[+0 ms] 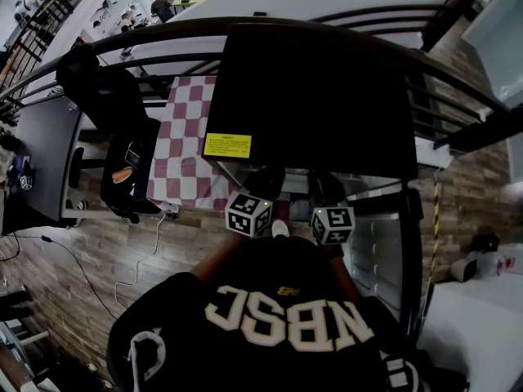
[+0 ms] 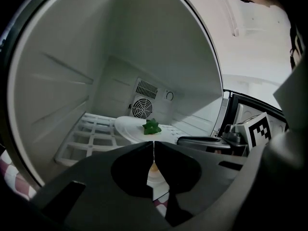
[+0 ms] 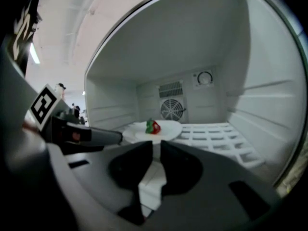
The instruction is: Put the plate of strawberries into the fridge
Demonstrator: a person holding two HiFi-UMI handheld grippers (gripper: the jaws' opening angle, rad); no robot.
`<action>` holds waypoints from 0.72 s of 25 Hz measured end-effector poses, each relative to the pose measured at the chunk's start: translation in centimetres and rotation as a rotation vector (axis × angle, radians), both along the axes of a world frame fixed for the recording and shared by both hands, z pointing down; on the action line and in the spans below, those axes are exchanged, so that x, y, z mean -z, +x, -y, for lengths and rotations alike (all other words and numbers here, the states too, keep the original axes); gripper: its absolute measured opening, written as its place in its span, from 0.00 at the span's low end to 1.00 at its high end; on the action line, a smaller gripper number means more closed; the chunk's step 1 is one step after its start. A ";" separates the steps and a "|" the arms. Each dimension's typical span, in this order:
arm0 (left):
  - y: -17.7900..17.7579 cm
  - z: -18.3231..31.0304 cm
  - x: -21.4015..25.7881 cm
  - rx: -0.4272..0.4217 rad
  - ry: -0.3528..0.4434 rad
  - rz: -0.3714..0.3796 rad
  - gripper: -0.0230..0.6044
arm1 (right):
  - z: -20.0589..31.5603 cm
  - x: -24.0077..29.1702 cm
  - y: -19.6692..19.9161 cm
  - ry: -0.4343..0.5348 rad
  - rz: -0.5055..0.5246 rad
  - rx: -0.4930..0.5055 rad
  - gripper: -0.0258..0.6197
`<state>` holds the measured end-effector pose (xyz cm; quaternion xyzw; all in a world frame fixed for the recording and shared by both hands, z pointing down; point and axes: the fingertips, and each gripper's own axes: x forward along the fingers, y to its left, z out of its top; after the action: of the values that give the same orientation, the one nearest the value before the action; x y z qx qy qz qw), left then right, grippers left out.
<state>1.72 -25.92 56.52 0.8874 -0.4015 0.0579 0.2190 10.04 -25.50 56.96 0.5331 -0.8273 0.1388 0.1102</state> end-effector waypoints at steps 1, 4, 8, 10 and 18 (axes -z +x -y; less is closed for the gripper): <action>-0.1 -0.1 0.0 0.000 0.000 -0.002 0.08 | -0.1 -0.1 0.0 -0.002 0.001 -0.002 0.14; -0.2 -0.6 0.2 0.000 0.003 -0.005 0.08 | -0.6 0.2 -0.3 0.001 0.014 -0.002 0.14; -0.7 -1.5 0.8 0.007 0.011 -0.008 0.08 | -1.8 0.6 -0.8 0.005 0.021 0.001 0.14; -1.0 -2.1 1.2 0.015 0.016 -0.011 0.08 | -2.7 1.1 -1.0 0.010 0.026 0.000 0.14; -3.1 -4.8 4.0 0.071 0.099 -0.011 0.07 | -6.0 3.9 -1.0 0.055 0.082 -0.055 0.08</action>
<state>-1.37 -21.10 52.47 0.8828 -0.4337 0.0254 0.1789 9.03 -19.50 53.04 0.5522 -0.8197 0.1410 0.0576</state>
